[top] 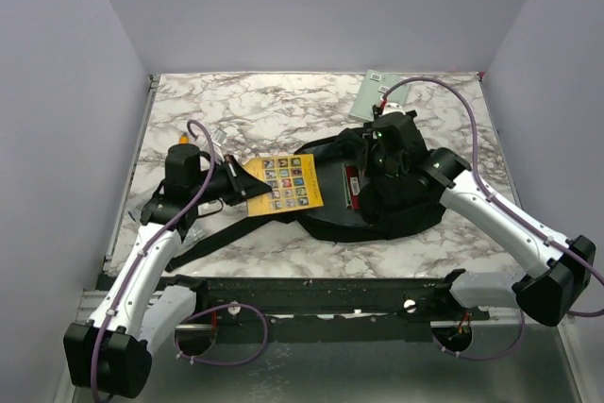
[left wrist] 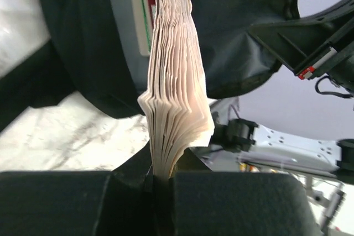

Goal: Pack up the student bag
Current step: Place the book in the student bag.

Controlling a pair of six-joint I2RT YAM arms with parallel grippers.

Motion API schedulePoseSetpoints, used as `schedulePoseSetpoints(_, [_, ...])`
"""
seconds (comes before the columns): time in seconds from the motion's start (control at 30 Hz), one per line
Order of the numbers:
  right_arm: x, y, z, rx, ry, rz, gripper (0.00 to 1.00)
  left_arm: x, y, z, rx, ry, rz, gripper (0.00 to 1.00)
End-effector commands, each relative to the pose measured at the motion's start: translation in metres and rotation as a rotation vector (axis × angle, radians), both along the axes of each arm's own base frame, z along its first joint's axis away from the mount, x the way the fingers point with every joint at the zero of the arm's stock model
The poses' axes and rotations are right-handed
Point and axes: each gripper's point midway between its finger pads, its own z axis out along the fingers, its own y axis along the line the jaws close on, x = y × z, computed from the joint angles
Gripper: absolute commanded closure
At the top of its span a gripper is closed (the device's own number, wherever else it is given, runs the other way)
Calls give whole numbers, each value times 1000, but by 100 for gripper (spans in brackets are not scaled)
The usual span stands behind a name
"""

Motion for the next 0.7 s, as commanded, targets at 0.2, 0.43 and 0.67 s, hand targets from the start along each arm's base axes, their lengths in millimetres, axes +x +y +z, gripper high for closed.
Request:
schedulePoseSetpoints(0.2, [-12,32,14,189,-9,116,99,-10,-71,5,-231,201,-132,100])
schedulePoseSetpoints(0.43, [-12,30,21,208,-27,112,100,13,-117,-7,-249,295,-123,100])
schedulePoseSetpoints(0.67, [-16,31,32,233,-44,127,100,54,-153,-24,-215,223,62,100])
